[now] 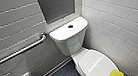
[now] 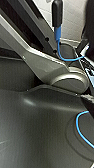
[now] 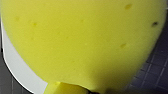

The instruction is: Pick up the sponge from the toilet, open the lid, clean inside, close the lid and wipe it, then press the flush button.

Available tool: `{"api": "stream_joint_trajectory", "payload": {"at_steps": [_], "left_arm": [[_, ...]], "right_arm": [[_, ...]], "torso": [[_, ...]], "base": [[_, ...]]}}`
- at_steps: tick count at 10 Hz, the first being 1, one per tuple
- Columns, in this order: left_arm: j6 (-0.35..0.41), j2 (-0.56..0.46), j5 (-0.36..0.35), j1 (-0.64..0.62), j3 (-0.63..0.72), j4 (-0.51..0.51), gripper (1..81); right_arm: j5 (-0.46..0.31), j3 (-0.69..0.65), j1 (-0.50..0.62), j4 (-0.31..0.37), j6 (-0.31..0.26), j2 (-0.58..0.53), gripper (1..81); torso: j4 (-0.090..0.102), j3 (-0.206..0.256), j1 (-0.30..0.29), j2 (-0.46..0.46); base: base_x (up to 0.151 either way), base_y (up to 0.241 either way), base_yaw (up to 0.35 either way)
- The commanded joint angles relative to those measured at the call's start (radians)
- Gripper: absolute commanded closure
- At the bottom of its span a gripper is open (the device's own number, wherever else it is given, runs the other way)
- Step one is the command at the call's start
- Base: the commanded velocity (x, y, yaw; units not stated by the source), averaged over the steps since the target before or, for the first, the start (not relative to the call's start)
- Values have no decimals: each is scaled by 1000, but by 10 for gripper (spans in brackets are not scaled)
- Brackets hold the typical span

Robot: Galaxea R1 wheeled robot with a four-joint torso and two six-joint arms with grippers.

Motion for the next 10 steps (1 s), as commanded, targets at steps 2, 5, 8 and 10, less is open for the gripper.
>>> {"api": "stream_joint_trajectory", "payload": {"at_steps": [2, 5, 8, 10], "left_arm": [[9, -19, 105, 2, 29, 2, 10], [11, -14, 105, -1, 29, 2, 10], [15, -14, 105, -1, 28, 2, 10], [15, -13, 105, -1, 28, 2, 10]], "right_arm": [[13, 170, -63, 28, -5, -163, 811], [369, 499, 15, -24, -11, -220, 811], [434, 632, 115, -9, -51, -226, 811], [432, 664, 223, 14, -52, -208, 811]], "torso": [[0, 0, 0, 0], [0, 0, 0, 0], [0, 0, 0, 0], [0, 0, 0, 0]], "base": [[0, 0, 0], [0, 0, 0], [0, 0, 0], [0, 0, 0]]}}
